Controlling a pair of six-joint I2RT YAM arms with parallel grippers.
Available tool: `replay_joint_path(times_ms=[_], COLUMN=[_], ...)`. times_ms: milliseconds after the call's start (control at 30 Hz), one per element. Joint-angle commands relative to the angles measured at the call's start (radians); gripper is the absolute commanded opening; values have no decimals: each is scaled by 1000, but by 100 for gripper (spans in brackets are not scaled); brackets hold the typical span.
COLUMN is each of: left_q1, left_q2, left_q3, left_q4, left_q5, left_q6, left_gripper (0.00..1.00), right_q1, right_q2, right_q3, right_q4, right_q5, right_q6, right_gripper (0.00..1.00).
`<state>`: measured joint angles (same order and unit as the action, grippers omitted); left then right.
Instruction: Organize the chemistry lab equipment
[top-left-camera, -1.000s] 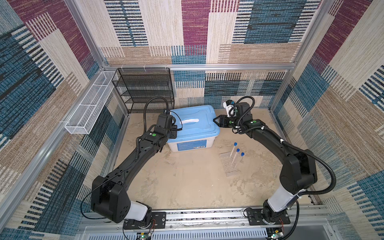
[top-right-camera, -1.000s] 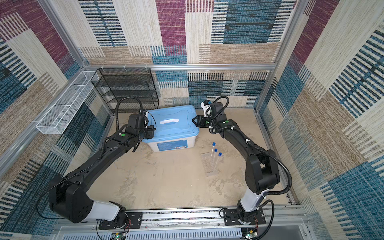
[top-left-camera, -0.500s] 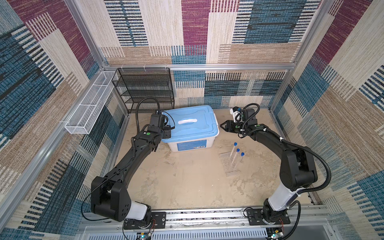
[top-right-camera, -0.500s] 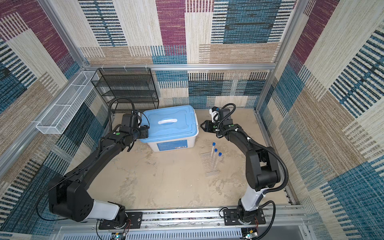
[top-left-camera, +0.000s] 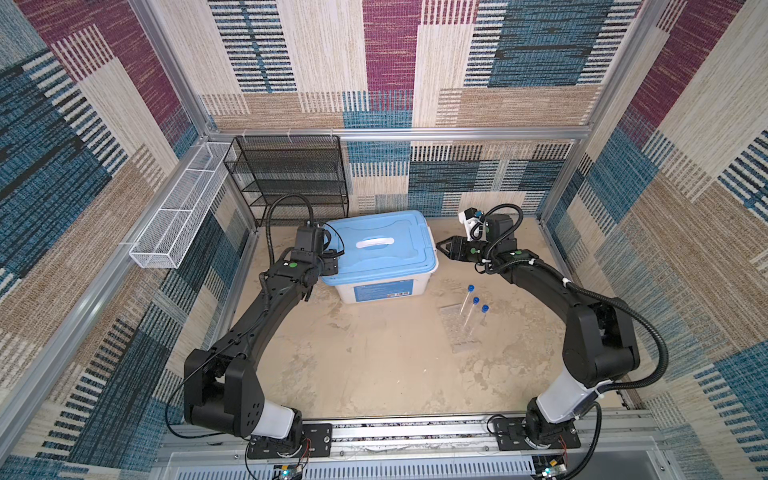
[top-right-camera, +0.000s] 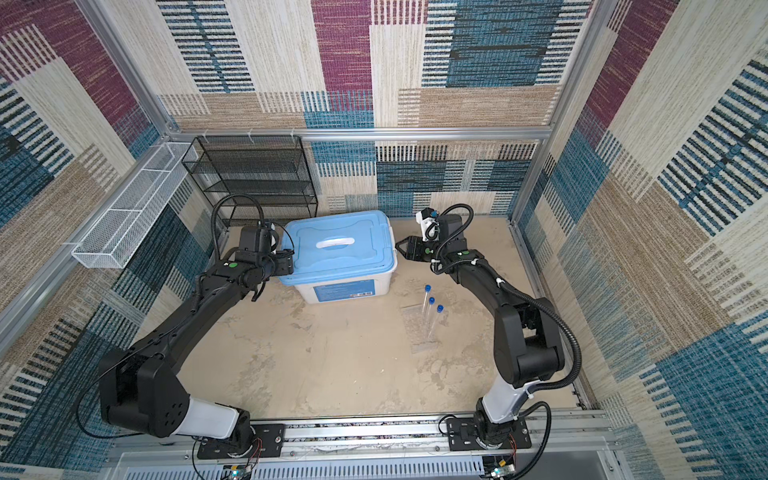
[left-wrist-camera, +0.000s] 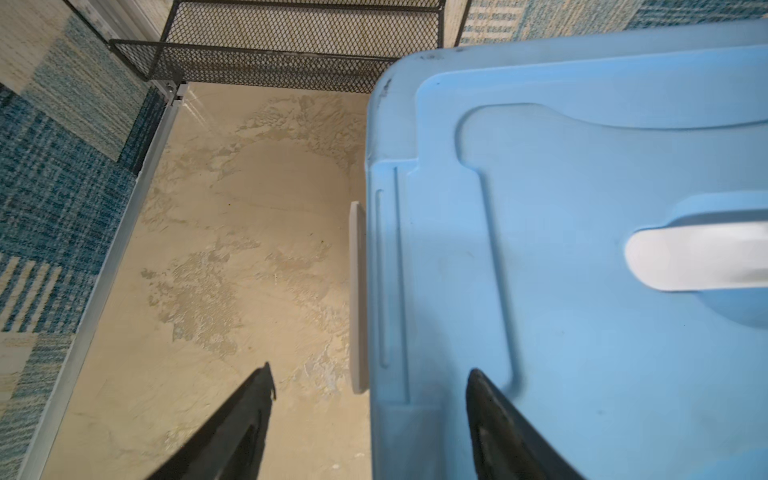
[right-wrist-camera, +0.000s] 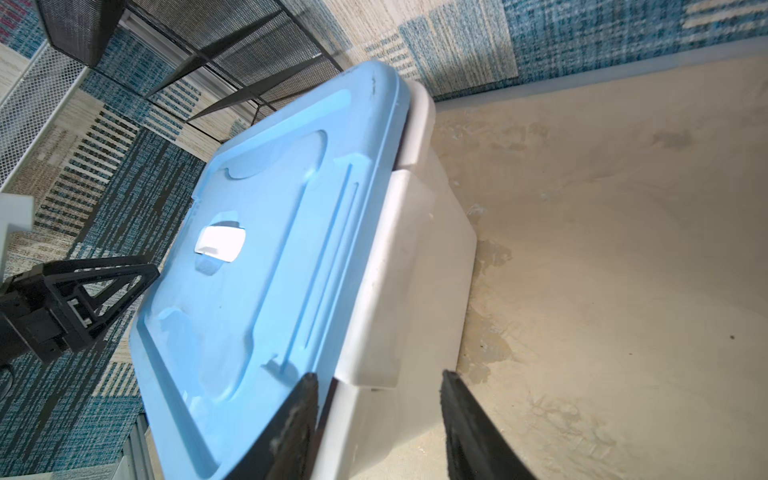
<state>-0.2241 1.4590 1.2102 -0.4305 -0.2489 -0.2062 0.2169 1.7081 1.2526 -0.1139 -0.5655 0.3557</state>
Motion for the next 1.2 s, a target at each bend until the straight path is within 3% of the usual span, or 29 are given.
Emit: replay_joint_path(times_ms=[0, 133, 300, 667, 800, 1000, 1167], left_q1=[2, 6, 15, 25, 25, 30, 68], left_q2=[-3, -3, 1, 14, 17, 0, -14], left_q3=[-18, -31, -28, -30, -26, -22, 0], left_q4=[-3, 2, -2, 3, -2, 10, 7], left_q5=[-2, -3, -3, 12, 6, 53, 117], left_q6=[-25, -24, -31, -37, -36, -52, -77], left_gripper=[77, 78, 78, 77, 77, 78, 76], right_q1=[5, 7, 7, -11, -11, -14, -22], right_q2=[29, 53, 63, 91, 70, -24, -91], right_q3=[22, 34, 27, 34, 5, -21, -46], right_q4=[43, 12, -49, -95, -49, 24, 78], right_q5=[-29, 10, 140, 194, 145, 116, 80], right_q6=[19, 1, -7, -1, -4, -72, -45], right_gripper=[52, 53, 49, 44, 45, 54, 61])
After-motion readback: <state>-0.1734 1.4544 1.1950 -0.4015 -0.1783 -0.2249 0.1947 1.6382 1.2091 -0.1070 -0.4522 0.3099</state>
